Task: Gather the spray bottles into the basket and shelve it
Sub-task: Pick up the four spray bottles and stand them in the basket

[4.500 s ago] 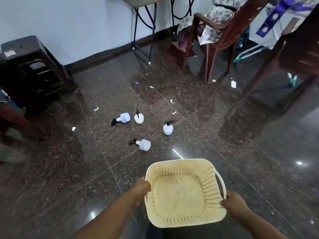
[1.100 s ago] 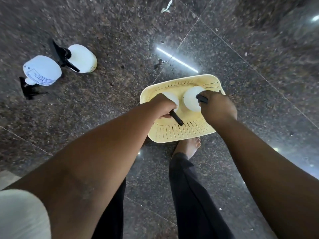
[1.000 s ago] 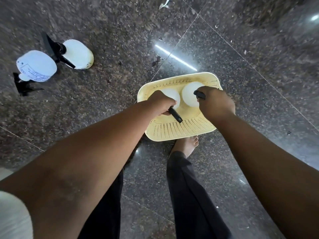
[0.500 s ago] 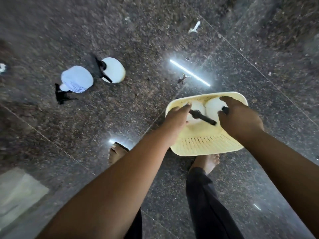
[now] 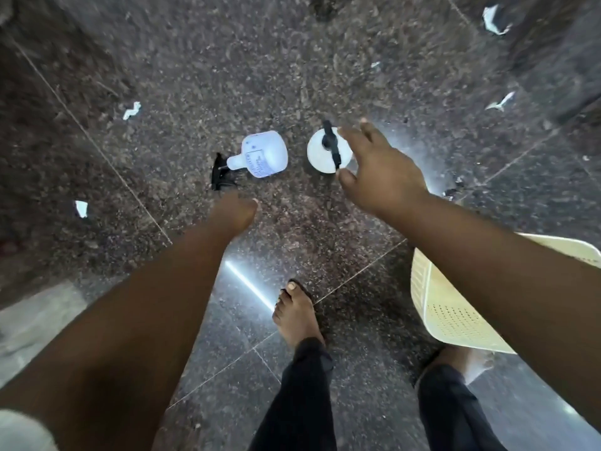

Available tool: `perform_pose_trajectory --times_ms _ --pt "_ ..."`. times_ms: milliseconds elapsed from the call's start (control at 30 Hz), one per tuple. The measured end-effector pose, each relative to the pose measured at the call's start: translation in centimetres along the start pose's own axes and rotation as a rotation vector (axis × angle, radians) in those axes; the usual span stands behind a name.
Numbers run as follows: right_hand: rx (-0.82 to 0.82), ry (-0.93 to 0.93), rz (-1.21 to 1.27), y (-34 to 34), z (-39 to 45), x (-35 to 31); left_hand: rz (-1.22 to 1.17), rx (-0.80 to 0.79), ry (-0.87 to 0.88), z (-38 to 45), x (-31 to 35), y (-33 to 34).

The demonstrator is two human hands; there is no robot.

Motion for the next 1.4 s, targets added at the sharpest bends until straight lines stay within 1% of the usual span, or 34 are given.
perform_pose_trajectory --times_ms 67,133,167,267,367,467,600,667,733,800,833,867,933,1033,1100,1133,1167,1233,1267,1300,1333,1367,1400 --pt "-0.035 -0.002 -0.065 1.9 2.8 -1.5 0.247 -0.029 0.038 2.6 -0.7 -0.3" --pt "-0.061 0.023 -0.116 3.5 5.1 -1.9 0.457 -0.001 0.143 4.7 -0.1 -0.4" --pt "-0.070 0.047 -0.131 4.3 6.1 -1.9 0.517 0.024 0.181 5.5 0.2 -0.6" --pt "-0.087 0.111 -0.152 6.2 8.3 -1.4 0.657 0.084 0.204 8.1 0.2 -1.3" --pt "-0.066 0.132 -0.127 6.9 9.0 -0.7 0.916 0.154 0.281 10.0 0.9 -1.4" --pt "-0.007 0.117 -0.071 6.9 9.2 -0.3 0.980 0.185 0.311 12.3 1.4 -1.2" --pt "0.039 0.110 -0.026 6.9 9.1 -0.1 0.843 0.237 0.275 13.7 2.1 -1.0" --pt "0.056 0.109 0.004 6.9 9.0 0.0 0.828 0.272 0.261 13.8 2.2 -1.1" --pt "0.062 0.105 0.016 7.0 8.9 0.0 0.852 0.257 0.248 13.2 1.8 -0.6" --pt "0.064 0.083 0.004 7.1 8.5 -0.1 0.792 0.232 0.249 12.0 1.2 0.4" --pt "0.064 0.069 0.018 7.0 8.2 0.0 0.700 0.209 0.249 11.0 0.8 0.9" --pt "0.062 0.067 0.059 6.9 7.8 0.4 0.554 0.189 0.246 9.9 0.5 1.5" --pt "0.055 0.109 0.220 6.1 6.4 1.9 0.207 0.129 0.203 6.9 -0.2 2.7" --pt "0.122 0.169 0.475 2.3 1.8 3.8 -0.164 0.002 0.066 1.6 -1.1 5.1" --pt "0.201 0.150 0.592 -1.1 -3.3 4.9 -0.470 -0.155 -0.056 -2.7 -1.7 7.6" --pt "0.230 0.138 0.627 -2.5 -6.1 5.4 -0.558 -0.221 -0.073 -5.2 -1.7 8.5" --pt "0.250 0.129 0.630 -3.8 -9.3 6.0 -0.556 -0.287 -0.052 -8.0 -1.4 9.4" --pt "0.269 0.128 0.604 -5.8 -15.7 7.7 -0.459 -0.407 0.001 -13.9 -0.7 11.3" --pt "0.271 0.141 0.586 -6.5 -18.7 8.7 -0.365 -0.441 0.026 -16.9 0.0 12.1" --pt "0.263 0.165 0.574 -6.7 -21.4 9.8 -0.293 -0.426 0.068 -19.1 0.4 12.5" --pt "0.256 0.193 0.574 -7.0 -23.9 10.9 -0.304 -0.446 0.057 -21.3 0.9 13.4" --pt "0.249 0.223 0.568 -7.2 -26.2 12.0 -0.373 -0.499 0.040 -23.5 1.8 14.3" --pt "0.242 0.243 0.539 -7.4 -28.1 13.0 -0.386 -0.555 0.001 -25.2 2.5 15.6"
Point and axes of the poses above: each hand's wrist, its own z-axis towards the middle knuckle, its own y-axis out of the palm, x = y × z, the point moved 10 cm from there along z, towards the middle knuckle, and after that the axes turned 1 degree about z, right-handed, at the moved point
